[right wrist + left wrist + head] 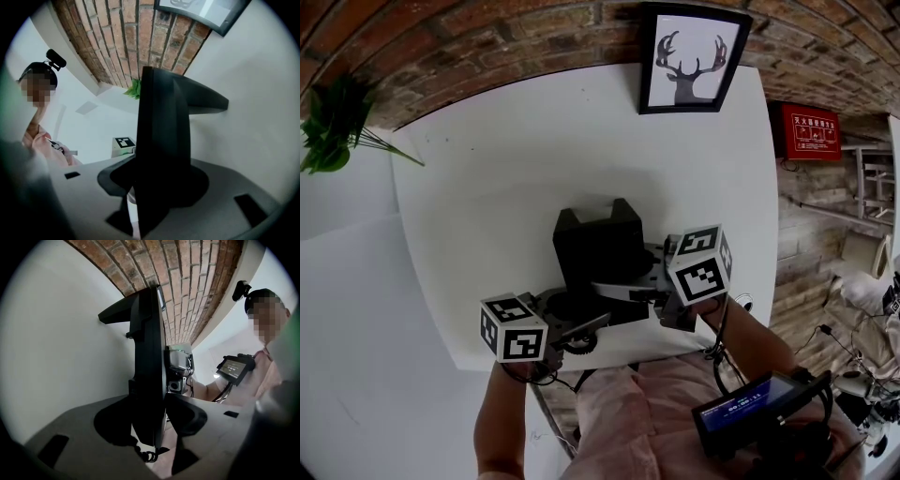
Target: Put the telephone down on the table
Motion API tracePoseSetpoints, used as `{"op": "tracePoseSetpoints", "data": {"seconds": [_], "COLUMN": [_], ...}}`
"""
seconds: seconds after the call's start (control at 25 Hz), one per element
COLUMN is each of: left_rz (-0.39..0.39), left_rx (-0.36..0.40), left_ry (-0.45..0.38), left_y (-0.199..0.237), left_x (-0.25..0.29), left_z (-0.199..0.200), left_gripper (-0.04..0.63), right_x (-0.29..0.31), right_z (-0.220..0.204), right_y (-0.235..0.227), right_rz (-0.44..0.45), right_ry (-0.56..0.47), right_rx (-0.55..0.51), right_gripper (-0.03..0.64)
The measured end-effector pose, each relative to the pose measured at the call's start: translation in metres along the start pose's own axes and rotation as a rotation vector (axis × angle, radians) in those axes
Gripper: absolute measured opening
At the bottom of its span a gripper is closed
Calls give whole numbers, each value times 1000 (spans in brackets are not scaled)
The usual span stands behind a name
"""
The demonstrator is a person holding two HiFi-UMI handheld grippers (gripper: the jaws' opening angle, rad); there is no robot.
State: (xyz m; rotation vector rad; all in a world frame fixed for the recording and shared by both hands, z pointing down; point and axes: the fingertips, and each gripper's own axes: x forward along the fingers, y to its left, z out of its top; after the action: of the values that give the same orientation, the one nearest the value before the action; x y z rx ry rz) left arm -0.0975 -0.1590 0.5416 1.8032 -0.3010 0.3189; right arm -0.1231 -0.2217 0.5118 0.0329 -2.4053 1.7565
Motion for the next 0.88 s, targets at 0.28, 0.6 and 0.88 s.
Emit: {"op": "tracePoseSetpoints", "data": {"seconds": [0.28, 0.6, 0.88], "left_rz": [4, 16, 32], "left_rx": [-7, -6, -10], "left_ry": [10, 17, 15], "left_y": [3, 8, 11], "left_x": [6, 9, 9], "left_z": [-4, -7, -7], "left_gripper": [209, 221, 227], "right_x": [-1, -1, 0], "right_z": [-5, -7, -7], "right_y": [-4, -8, -9], "right_rz": [-27, -58, -72], "right_ry": [18, 15, 8], "right_rx": [-26, -52, -61], "right_gripper": [207, 216, 216]}}
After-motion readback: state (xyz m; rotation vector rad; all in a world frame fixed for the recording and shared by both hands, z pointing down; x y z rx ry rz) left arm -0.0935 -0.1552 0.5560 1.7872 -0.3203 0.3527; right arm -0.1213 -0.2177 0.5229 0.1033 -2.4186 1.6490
